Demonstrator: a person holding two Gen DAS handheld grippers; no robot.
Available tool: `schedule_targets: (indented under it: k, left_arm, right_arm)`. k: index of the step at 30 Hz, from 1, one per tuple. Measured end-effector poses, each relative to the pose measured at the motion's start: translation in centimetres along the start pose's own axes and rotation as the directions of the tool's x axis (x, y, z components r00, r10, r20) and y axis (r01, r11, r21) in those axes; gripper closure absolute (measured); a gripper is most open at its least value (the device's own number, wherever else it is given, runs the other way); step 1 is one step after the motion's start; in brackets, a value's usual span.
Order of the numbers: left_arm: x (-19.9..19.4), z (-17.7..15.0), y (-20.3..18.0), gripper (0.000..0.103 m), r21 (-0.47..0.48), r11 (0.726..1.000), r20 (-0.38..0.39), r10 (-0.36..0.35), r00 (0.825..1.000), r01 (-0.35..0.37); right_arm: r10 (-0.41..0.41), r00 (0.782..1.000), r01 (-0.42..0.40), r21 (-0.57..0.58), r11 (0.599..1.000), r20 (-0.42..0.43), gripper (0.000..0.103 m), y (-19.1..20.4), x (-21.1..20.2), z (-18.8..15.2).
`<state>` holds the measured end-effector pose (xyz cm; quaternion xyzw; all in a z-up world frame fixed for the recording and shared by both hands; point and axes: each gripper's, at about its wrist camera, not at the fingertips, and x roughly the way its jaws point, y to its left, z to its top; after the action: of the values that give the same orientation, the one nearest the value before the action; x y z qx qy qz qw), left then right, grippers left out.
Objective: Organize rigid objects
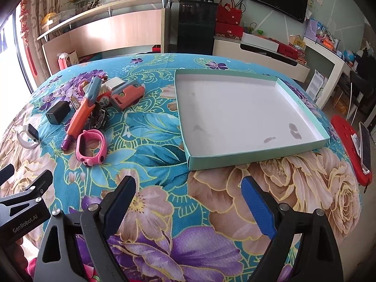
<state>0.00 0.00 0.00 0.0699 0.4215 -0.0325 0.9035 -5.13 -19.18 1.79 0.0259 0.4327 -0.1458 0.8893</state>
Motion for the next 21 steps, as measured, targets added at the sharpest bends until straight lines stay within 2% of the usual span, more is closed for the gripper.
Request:
schedule_targets:
  k: [21]
  left_arm:
    - [-0.05, -0.04, -0.02, 0.0, 0.015, 1.0, 0.008, 0.014, 1.0, -0.014]
  right_arm:
    - [-0.001, 1.0, 0.001, 0.011, 1.0, -0.003, 0.011, -0.23, -0.06, -0.06]
